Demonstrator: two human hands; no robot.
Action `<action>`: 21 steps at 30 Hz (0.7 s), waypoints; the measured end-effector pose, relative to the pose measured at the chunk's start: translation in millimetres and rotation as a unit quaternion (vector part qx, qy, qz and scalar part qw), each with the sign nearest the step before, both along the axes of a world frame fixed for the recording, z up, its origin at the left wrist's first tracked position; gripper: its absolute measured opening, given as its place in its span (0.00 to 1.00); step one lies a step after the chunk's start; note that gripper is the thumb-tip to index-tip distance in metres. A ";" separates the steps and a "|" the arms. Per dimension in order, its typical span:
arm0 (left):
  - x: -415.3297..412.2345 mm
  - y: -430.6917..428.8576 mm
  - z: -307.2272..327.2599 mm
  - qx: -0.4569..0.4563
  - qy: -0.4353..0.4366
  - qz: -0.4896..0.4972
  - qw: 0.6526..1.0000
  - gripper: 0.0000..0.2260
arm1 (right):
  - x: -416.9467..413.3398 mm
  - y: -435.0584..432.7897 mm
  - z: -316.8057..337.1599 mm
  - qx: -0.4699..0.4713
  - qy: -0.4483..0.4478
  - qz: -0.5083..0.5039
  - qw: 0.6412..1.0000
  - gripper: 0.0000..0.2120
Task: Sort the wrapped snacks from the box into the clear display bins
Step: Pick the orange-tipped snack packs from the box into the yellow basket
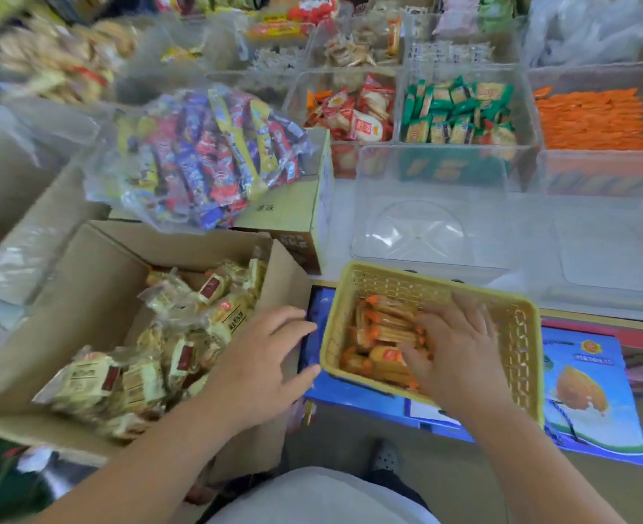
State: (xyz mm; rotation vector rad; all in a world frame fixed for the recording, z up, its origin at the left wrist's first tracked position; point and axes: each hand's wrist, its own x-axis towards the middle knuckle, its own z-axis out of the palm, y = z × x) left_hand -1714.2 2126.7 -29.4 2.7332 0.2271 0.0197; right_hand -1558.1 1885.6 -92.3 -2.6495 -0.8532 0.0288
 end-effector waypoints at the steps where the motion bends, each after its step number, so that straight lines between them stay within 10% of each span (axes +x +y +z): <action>1: -15.7 16.6 3.9 0.006 -0.033 0.034 0.999 0.23 | -8.4 22.6 6.8 0.035 -0.007 0.029 0.999 0.18; 6: -80.8 122.6 -0.6 -0.005 -0.043 0.182 0.982 0.22 | -64.4 128.8 35.7 0.101 0.021 0.139 0.985 0.19; 13: -141.6 261.6 -53.5 -0.008 0.257 0.166 0.952 0.40 | -120.6 245.5 57.0 0.111 0.049 0.132 0.984 0.22; 21: -170.8 277.8 -87.1 -0.027 0.316 0.041 0.947 0.46 | -80.4 351.4 40.3 -0.123 0.122 0.040 0.984 0.29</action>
